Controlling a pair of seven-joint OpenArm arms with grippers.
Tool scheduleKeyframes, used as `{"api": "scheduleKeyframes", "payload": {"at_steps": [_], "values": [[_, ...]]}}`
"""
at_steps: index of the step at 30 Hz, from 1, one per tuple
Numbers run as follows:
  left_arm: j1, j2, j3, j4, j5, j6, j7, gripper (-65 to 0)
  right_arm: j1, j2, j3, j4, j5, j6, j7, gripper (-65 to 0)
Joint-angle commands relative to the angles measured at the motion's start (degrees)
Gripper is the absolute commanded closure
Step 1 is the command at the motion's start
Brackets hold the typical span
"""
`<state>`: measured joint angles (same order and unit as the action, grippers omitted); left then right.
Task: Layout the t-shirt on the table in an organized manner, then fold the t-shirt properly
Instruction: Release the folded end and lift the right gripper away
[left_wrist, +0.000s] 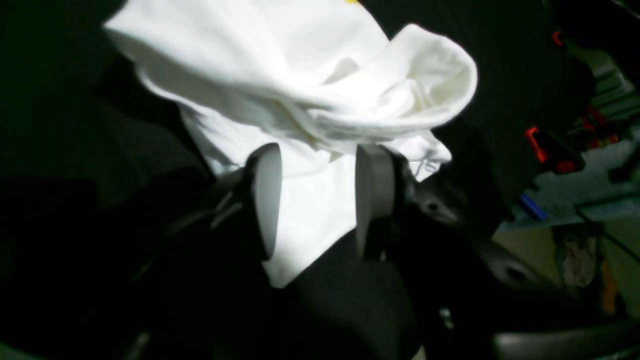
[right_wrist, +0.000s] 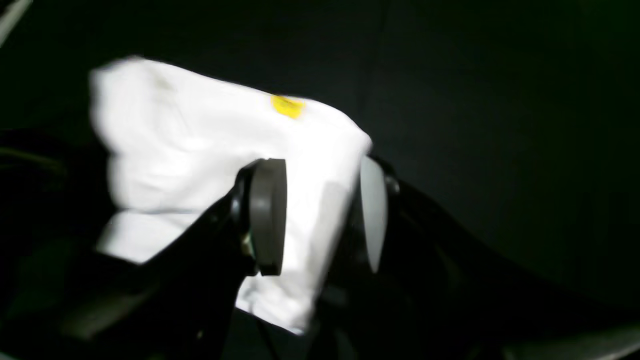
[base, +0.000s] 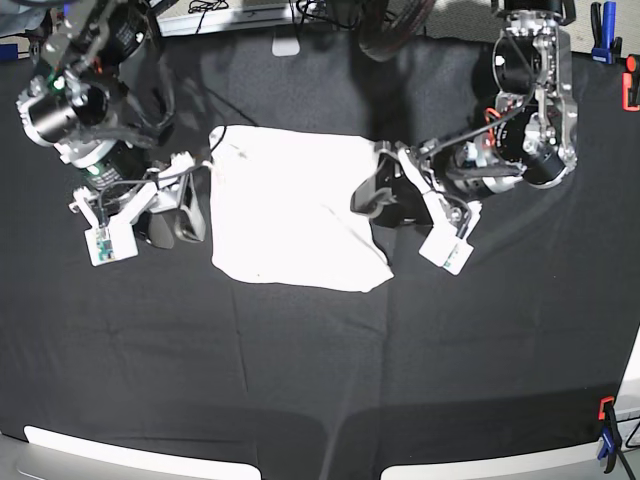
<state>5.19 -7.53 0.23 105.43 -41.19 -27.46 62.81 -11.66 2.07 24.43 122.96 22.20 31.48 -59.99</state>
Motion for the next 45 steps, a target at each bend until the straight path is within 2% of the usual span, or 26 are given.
{"api": "scheduleKeyframes", "payload": {"at_steps": [1,5,8,11,14,15,16,18,19,22,26,28,32,35,37,39,42,44,45], "values": [[-0.79,-0.15,-0.09,1.11,2.14,-0.63,-1.11,-22.4,0.44,0.31,-0.20,-0.02,-1.18,-0.68,2.89,-23.7],[-0.76,-0.31,-0.20,1.11,16.37,-1.01,-1.16,-22.4,1.36,0.33,-0.17,-2.58,-9.92,-5.84,7.63,-23.7],[-0.74,-0.28,-0.17,1.11,18.86,-0.96,-2.71,-22.4,3.72,0.33,-0.48,-5.99,-8.66,-6.25,9.84,-23.7],[-0.74,-0.28,-0.17,1.11,19.54,-0.81,-3.93,-22.4,6.34,0.33,-3.85,-11.96,-8.22,-6.21,8.35,-23.7],[-0.74,-0.28,-0.17,1.11,28.15,-0.76,-4.13,-22.4,7.37,0.33,-10.36,-16.83,-6.78,-6.19,2.16,-23.7],[-0.74,-0.28,-0.17,1.11,32.11,-0.07,-4.31,-22.4,7.34,0.31,-13.27,-17.16,-4.59,-5.88,-1.57,-23.7],[-0.76,-0.35,-0.17,1.11,35.39,2.34,-4.98,-22.4,7.34,0.31,-16.52,-17.09,-1.66,-5.31,-4.98,-23.7],[-0.76,-1.14,-0.17,1.11,39.41,8.50,-7.15,-22.4,6.82,0.31,-23.61,-15.85,2.03,-4.87,-4.87,-23.7],[-0.76,-1.51,-0.17,1.11,40.61,9.79,-7.39,-22.4,6.71,0.33,-27.15,-14.78,2.56,-4.92,-4.87,-23.7],[-0.74,-2.80,-0.17,1.11,42.27,10.34,-7.13,-22.4,6.75,0.33,-36.41,-11.43,2.25,-4.98,-4.87,-23.7],[-0.74,-3.82,-0.17,1.11,42.25,10.38,-7.13,-22.4,6.75,0.33,-42.29,-8.52,1.99,-5.60,-4.87,-23.7],[-0.74,-3.76,-0.17,1.11,42.16,10.38,-7.13,-22.4,6.95,0.33,-42.38,-7.82,1.55,-5.60,-4.79,-23.7],[-0.79,-3.76,-0.17,1.20,41.13,10.40,-7.26,-22.4,8.81,0.31,-39.15,-7.61,-5.09,-5.62,-2.08,-23.7],[-1.68,-3.76,-0.11,1.49,41.11,13.86,-7.56,-22.4,10.71,0.31,-33.88,-7.63,-10.38,-6.99,0.90,-23.7],[-2.91,-3.76,-0.11,2.54,40.15,14.69,-7.17,-22.4,12.09,0.33,-29.11,-7.82,-13.29,-7.41,3.61,-23.7],[-3.32,-3.76,-0.11,6.32,34.05,14.58,-6.71,-22.4,13.86,0.33,-23.58,-8.87,-13.22,-8.02,5.95,-23.7],[-2.49,-3.78,1.22,14.86,20.68,11.41,-6.78,-22.4,17.81,0.96,-15.82,-12.15,-9.38,-7.98,5.55,-23.7],[-0.42,-3.74,4.20,17.84,16.85,7.21,-8.90,-21.5,20.92,1.46,-11.91,-15.43,-5.01,-7.93,3.45,-23.7],[0.63,-3.76,6.40,17.81,16.96,6.19,-10.25,-21.5,22.53,1.75,-10.62,-17.29,-3.19,-7.65,2.05,-23.7]]}}
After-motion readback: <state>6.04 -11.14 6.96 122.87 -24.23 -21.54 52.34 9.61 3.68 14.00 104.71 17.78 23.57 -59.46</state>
